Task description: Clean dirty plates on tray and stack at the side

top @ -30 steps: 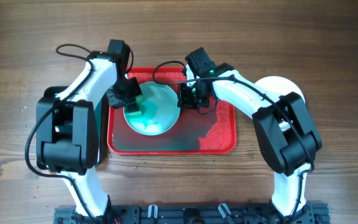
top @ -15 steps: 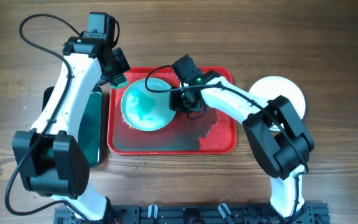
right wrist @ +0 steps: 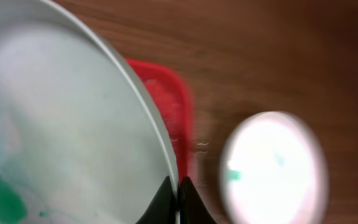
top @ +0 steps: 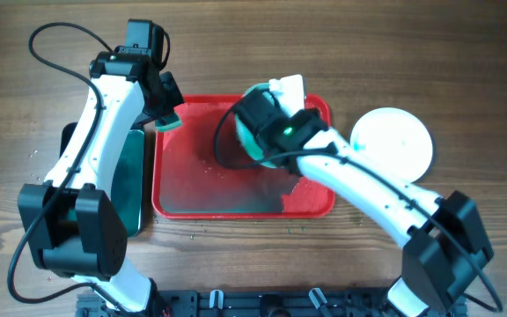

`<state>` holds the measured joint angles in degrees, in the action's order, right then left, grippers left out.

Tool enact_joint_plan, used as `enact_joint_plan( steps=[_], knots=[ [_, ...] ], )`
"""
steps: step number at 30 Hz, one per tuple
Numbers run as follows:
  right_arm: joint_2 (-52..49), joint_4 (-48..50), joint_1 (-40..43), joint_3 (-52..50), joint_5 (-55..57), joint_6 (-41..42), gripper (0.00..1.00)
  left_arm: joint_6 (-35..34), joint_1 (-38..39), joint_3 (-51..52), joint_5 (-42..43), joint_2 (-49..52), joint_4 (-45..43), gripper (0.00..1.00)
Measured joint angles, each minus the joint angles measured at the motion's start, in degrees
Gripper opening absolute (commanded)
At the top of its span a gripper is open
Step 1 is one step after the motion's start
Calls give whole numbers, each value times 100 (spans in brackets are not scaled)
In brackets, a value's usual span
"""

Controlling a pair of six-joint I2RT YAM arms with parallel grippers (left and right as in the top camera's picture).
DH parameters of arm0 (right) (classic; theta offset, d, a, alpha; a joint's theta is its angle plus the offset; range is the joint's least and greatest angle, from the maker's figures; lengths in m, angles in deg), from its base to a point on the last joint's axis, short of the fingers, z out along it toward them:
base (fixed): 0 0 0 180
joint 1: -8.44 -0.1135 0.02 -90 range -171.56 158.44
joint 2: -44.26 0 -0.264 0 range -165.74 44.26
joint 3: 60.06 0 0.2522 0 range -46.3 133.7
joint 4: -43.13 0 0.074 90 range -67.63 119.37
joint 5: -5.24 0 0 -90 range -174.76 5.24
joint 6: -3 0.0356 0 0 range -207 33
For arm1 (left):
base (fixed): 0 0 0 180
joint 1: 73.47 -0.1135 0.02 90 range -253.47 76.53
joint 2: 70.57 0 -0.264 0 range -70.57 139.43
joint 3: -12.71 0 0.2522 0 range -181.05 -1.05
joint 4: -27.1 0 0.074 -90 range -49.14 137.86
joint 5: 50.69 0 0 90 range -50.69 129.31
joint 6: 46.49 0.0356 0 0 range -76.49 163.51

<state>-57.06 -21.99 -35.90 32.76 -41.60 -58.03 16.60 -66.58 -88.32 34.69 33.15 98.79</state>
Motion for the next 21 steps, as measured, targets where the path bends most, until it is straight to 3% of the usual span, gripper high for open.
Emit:
enact_joint_plan(
  steps=[4,11,18,21],
  knots=[
    [0,-197,-938,0,1655,-39,4,0,0,0,0,0,0,4],
    [0,-549,-1410,0,3189,-61,4,0,0,0,0,0,11,4],
    [0,-549,-1429,0,3510,-57,4,0,0,0,0,0,20,4],
    [0,-549,-1377,0,2826,7,4,0,0,0,0,0,17,4]
  ],
)
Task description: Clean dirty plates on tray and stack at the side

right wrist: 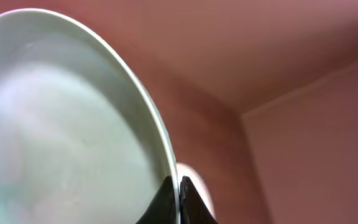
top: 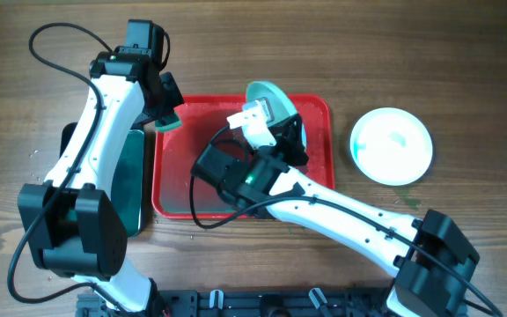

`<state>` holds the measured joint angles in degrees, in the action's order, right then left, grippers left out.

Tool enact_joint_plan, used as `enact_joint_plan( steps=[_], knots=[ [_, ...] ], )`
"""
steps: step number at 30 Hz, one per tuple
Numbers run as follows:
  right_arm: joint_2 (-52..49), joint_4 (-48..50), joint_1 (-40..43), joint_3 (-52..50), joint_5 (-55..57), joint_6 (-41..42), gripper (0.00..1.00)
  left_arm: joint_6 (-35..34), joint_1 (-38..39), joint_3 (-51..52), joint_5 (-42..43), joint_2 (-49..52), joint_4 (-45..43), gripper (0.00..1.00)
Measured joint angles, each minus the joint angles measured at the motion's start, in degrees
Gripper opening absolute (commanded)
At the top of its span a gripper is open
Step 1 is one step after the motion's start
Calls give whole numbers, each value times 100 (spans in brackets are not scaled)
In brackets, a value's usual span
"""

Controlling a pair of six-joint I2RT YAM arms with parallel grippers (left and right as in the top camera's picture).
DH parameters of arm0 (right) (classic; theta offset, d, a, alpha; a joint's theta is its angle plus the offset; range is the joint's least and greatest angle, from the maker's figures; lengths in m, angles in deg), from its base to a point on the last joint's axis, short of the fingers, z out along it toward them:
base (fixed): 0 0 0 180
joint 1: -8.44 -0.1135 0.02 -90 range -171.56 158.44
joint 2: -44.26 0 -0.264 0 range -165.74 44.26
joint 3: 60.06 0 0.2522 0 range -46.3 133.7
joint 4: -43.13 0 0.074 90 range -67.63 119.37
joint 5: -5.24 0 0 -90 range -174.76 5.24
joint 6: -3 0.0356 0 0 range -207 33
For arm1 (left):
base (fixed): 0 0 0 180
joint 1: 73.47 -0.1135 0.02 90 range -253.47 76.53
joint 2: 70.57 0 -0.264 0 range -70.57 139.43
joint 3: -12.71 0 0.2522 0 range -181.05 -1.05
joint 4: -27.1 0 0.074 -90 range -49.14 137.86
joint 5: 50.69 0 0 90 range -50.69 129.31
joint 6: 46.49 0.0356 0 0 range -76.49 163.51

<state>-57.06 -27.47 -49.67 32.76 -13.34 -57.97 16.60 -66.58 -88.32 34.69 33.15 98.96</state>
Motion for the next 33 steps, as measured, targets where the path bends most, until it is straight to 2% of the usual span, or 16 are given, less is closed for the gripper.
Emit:
enact_joint_plan(
  steps=[4,8,11,14,19,22,24,26,27,28,29,30,31,33],
  knots=[
    [0,35,459,0,-2107,15,4,0,0,0,0,0,0,4],
    [50,507,940,-2,-4345,-509,4,0,0,0,0,0,0,4],
    [509,664,1858,-2,-6137,-1001,4,0,0,0,0,0,13,4],
    [953,562,3064,-2,-7184,-1224,4,0,0,0,0,0,20,4],
    [1005,90,5204,-4,-8131,-1290,4,0,0,0,-2,0,22,4],
    [1005,-129,6559,-66,-8142,-1235,4,0,0,0,0,0,22,4],
    [1010,7,7543,-555,-7820,-1091,4,0,0,0,0,0,26,4],
    [1010,120,7862,-955,-7643,-970,4,0,0,0,0,0,24,4],
    [1049,490,7958,-1368,-7630,-935,4,0,0,0,0,0,26,4],
    [1051,815,8008,-1729,-7622,-890,7,0,0,0,0,0,24,4],
    [1047,984,8032,-1978,-7604,-835,15,0,0,2,0,0,22,4],
    [1047,1038,8041,-2203,-7606,-780,38,0,0,2,0,0,28,4],
    [1047,1064,8039,-2302,-7606,-754,44,0,0,2,0,0,26,4],
    [1047,1088,8039,-2323,-7648,-748,46,0,0,2,0,0,52,4]
  ],
)
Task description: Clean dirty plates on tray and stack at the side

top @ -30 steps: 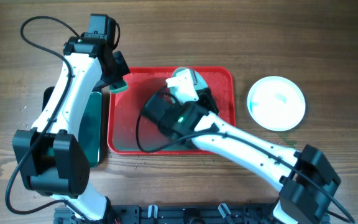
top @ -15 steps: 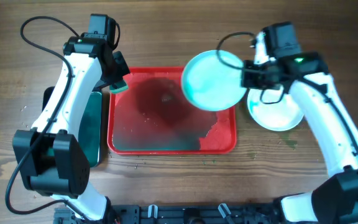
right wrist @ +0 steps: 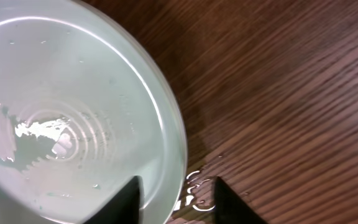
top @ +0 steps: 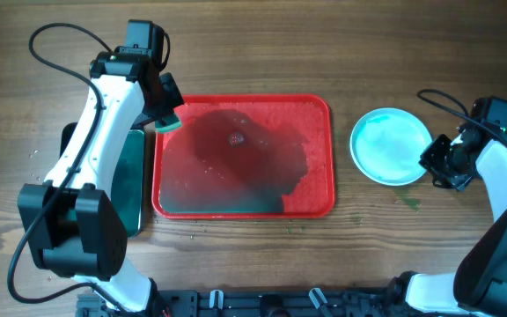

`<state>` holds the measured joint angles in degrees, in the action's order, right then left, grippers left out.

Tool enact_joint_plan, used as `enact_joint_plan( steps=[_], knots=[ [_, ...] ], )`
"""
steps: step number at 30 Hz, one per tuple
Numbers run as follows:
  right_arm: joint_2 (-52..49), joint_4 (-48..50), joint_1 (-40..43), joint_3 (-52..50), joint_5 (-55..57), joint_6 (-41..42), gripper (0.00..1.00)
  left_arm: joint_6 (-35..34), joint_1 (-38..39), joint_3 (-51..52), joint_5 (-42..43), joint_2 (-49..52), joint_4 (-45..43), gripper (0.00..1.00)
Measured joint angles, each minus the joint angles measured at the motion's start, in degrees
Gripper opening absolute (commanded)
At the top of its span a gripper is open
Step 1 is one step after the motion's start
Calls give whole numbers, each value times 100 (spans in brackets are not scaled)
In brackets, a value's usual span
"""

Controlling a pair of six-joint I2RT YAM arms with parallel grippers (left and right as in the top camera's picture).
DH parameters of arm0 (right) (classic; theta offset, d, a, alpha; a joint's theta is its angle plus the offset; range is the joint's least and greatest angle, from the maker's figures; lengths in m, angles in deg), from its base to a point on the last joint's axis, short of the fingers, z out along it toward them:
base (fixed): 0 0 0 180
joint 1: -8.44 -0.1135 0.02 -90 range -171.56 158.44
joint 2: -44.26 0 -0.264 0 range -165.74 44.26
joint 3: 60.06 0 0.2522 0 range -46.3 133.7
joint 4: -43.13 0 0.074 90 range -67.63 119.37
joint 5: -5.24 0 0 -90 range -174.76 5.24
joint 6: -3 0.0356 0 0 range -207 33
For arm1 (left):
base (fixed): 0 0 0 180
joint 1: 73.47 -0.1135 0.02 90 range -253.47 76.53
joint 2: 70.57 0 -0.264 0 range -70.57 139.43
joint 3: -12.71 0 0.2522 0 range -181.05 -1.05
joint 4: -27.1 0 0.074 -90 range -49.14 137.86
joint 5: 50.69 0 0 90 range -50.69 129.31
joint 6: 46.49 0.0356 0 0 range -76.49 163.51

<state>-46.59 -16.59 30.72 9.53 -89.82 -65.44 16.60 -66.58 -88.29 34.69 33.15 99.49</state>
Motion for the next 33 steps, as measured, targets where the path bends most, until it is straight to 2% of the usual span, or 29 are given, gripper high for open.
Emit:
enact_joint_plan(
  steps=[2,5,7,8,12,17,19,22,26,33],
  knots=[
    [0,0,4,4,-490,-120,46,0,0,0,0,0,129,4],
    [26,-125,-50,208,-1163,-387,53,0,0,0,2,-96,494,4],
    [273,-175,-308,391,-1373,-485,67,0,0,0,7,-468,909,4],
    [507,-151,-553,487,-1460,-540,71,0,0,-2,2,-807,1130,4],
    [1043,26,-1388,584,-1552,-586,72,-387,0,-15,-455,-1759,2267,4],
    [1045,61,-1740,584,-1552,-586,71,-988,0,-15,-1095,-2330,2747,4],
    [1045,66,-1744,584,-1550,-588,72,-1154,-46,92,-1228,-2468,2734,4],
    [1045,61,-1744,584,-1547,-658,72,-1412,-503,782,-1309,-2533,2476,4],
    [1045,-4,-1744,584,-1545,-680,72,-1486,-999,1757,-1300,-2520,1762,4],
    [1045,-363,-1744,584,-1266,-695,72,-1552,-1121,3115,-1200,-2503,177,4]
  ],
)
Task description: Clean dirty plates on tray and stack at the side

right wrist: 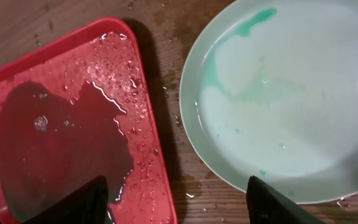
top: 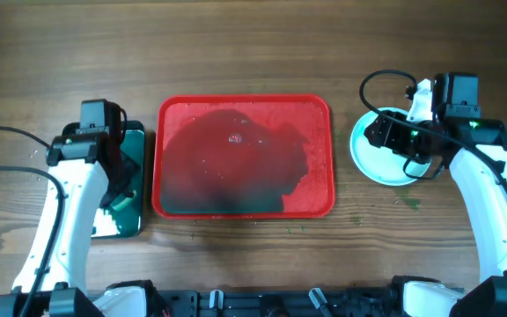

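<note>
A pale green plate lies on the wood right of the red tray; the right wrist view shows the plate wet, with a green smear near its far rim. Whether other plates lie under it cannot be told. My right gripper hovers over the plate's left side and stands wide open with nothing in it, one fingertip over the tray and the other over the plate. The tray holds only water. My left gripper hangs over the dark green container, its jaws hidden.
A dark green container sits against the tray's left side. A black cable loops above the right wrist. Drops of water lie on the wood between tray and plate.
My right gripper was open at the plate's right edge and is now over its left side, facing the tray. The left arm has drawn back from the tray's far left corner; its green sponge no longer shows.
My right gripper was shut on a plate's rim over the tray, with a white plate lying to the right. Then it held that plate tilted above the tray. Later the plate lay at the right and the gripper stood open beside it. Now both arms have shifted.
</note>
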`<state>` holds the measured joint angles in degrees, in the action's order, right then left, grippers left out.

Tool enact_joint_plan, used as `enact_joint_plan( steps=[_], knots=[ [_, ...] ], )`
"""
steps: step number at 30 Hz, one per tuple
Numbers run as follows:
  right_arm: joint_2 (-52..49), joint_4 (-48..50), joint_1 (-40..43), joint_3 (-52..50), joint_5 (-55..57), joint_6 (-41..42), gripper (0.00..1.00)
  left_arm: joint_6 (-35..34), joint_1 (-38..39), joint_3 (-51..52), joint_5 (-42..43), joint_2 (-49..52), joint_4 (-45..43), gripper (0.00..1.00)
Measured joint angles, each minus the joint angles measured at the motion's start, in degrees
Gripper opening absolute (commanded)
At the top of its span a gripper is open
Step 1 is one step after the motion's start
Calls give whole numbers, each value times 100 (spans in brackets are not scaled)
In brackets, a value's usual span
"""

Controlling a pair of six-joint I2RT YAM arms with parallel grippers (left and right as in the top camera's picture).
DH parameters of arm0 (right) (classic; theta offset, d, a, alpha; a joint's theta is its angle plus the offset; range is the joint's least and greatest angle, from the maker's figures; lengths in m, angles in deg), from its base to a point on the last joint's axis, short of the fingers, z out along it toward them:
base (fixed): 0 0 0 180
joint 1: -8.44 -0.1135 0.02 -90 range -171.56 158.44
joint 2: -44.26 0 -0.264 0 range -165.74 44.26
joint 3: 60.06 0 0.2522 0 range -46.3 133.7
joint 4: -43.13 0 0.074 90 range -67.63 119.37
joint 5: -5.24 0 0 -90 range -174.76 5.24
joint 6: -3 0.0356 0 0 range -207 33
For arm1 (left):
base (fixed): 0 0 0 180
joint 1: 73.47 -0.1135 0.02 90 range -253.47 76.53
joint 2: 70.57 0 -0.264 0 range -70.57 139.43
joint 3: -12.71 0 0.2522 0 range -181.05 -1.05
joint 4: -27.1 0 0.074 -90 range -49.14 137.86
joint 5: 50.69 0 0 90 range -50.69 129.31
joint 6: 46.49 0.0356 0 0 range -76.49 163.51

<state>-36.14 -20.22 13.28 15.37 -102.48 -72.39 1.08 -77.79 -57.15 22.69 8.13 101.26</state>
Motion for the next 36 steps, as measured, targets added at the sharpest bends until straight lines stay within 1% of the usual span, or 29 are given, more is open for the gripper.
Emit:
enact_joint_plan(
  steps=[3,4,5,6,8,9,10,12,13,14,16,18,21,25,28,31,32,36],
  knots=[
    [0,-37,0,0,24,-2,72,-15,-15,382,-170,2,-765,4],
    [0,-48,0,0,28,-2,72,-17,-61,581,-254,0,-1246,5],
    [0,-52,0,0,39,-2,72,-15,-142,800,-315,4,-1652,9],
    [0,-57,0,0,42,-2,72,-22,-225,944,-345,4,-1849,18],
    [0,-68,0,0,42,-2,72,-24,-461,1263,-369,4,-2380,22],
    [0,-72,0,0,42,-2,72,-66,-570,1316,-372,4,-2455,24],
    [0,-74,0,0,44,0,72,-79,-673,1340,-372,4,-2494,32],
    [0,-72,0,0,42,-2,72,-79,-846,1342,-372,4,-2538,46],
    [0,-74,0,0,44,-2,72,-138,-901,1342,-365,4,-2564,57],
    [0,-72,0,0,44,-2,71,-114,-922,1342,-367,4,-2579,62],
    [0,-66,0,0,42,-2,70,-125,-931,1340,-269,4,-2618,89],
    [2,-55,0,0,39,-94,70,76,-931,1290,26,4,-2588,100],
    [107,-79,0,31,13,-258,70,557,-848,785,955,-131,-2492,100],
    [568,-236,0,352,-186,-616,71,833,-540,420,1915,-651,-2605,100],
    [1167,-374,0,487,-313,-960,78,920,-184,393,2444,-863,-2651,100],
    [1718,-481,0,492,-330,-1169,86,929,-35,396,2629,-863,-2634,100],
    [1963,-485,0,492,-332,-1209,99,931,-26,396,2671,-863,-2638,100],
    [2697,-485,0,492,-352,-1202,100,933,-26,396,2721,-863,-2632,100]
  ],
)
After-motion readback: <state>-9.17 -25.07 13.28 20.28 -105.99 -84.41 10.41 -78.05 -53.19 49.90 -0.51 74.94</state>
